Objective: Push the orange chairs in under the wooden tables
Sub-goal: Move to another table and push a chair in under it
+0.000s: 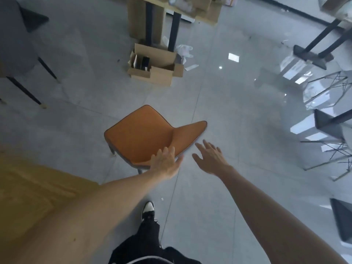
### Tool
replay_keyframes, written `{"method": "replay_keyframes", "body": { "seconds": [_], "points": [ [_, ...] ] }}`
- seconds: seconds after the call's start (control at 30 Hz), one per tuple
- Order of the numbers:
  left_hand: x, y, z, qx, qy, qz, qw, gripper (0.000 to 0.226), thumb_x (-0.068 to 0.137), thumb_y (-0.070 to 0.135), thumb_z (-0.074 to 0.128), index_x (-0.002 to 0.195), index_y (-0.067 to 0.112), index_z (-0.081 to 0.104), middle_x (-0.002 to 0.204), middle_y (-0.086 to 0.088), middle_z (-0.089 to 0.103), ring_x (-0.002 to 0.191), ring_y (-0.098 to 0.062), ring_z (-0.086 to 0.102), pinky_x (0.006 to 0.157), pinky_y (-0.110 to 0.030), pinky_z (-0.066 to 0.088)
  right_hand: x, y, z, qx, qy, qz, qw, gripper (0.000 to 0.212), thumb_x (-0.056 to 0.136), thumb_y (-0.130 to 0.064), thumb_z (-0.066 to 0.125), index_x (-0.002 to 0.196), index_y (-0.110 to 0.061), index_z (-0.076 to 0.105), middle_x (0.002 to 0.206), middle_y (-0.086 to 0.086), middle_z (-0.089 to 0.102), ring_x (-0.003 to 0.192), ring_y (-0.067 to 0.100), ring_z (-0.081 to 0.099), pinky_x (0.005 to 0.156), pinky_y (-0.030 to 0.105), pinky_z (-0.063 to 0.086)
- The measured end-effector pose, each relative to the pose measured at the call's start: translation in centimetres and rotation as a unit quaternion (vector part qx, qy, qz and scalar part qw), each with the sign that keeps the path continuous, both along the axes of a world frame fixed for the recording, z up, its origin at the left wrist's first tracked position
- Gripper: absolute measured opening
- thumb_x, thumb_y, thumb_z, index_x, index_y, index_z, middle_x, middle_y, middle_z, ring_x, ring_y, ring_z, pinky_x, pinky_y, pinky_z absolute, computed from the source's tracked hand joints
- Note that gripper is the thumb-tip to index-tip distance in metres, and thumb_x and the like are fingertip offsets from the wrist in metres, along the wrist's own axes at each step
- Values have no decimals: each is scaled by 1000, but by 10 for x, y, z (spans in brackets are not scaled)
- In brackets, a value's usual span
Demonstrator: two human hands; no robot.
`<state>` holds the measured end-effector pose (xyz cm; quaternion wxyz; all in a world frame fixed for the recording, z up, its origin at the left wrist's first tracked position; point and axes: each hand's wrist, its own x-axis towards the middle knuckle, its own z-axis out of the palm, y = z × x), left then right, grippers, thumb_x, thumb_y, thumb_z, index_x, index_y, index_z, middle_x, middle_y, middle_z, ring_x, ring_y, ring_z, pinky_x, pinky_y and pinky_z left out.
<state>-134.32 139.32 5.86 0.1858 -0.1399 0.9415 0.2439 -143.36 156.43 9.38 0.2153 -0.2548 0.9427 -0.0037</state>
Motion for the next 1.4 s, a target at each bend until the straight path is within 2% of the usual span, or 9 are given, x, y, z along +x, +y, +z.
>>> {"method": "replay_keyframes", "body": {
  "seconds": [0.17,0.33,0.43,0.53,0.67,0.83,1.13,1.27,1.4],
  "points": [
    [-49,7,-40,64,-39,74,994,70,100,62,13,135,15,50,137,-13,55,125,-33,49,104,-49,37,-75,-12,-37,-26,6,43,999,50,102,-46,32,146,-24,36,160,9,25,149,27,18,119,54,16],
    [-60,20,-62,105,-22,145,984,76,96,66,5,133,19,51,122,-5,64,109,-25,59,97,-45,48,-131,-16,-80,-62,74,185,978,31,98,-42,39,104,-21,62,122,-1,57,133,24,38,116,54,21],
    [-64,20,-69,123,1,200,972,84,90,79,1,122,25,56,94,2,69,79,-17,65,74,-43,56,-163,-30,-93,-97,79,260,958,29,86,-42,50,72,-19,61,81,-1,64,91,26,58,95,51,40],
    [-69,20,-75,115,-4,237,965,84,89,81,8,135,26,54,101,3,72,86,-14,68,79,-39,56,-182,-42,-98,-131,73,319,936,33,79,-42,53,56,-18,52,56,-1,54,57,22,48,72,39,45],
    [-112,13,-69,129,12,312,941,75,90,80,17,125,28,59,98,6,71,89,-11,66,83,-37,55,-233,-67,-97,-124,82,372,916,38,78,-43,49,49,-17,52,51,0,55,51,22,48,66,34,43],
    [-164,-26,-57,63,54,371,925,41,100,61,31,76,33,50,64,6,56,62,-9,54,63,-33,44,-293,-135,-92,-92,75,420,900,43,79,-43,43,45,-17,50,47,1,54,46,21,48,61,31,42],
    [-224,-152,-46,-79,146,406,899,46,93,35,50,50,20,41,43,6,40,38,-13,38,40,-20,20,-365,-283,-66,-142,77,470,868,41,83,-34,48,46,-17,52,47,-1,50,44,22,45,50,27,36],
    [-234,-210,-22,-114,122,441,882,55,98,49,32,50,23,39,40,7,41,35,-9,36,41,-24,37,-374,-354,-36,-161,134,486,848,45,84,-36,43,43,-17,45,42,-6,38,37,13,31,50,17,10],
    [-239,-281,5,-89,91,534,836,66,102,54,34,47,17,37,39,7,35,34,-10,34,45,-25,38,-372,-435,-14,-123,103,497,853,54,93,-41,33,46,-16,41,42,-6,34,42,15,41,46,21,23]
  ]
}}
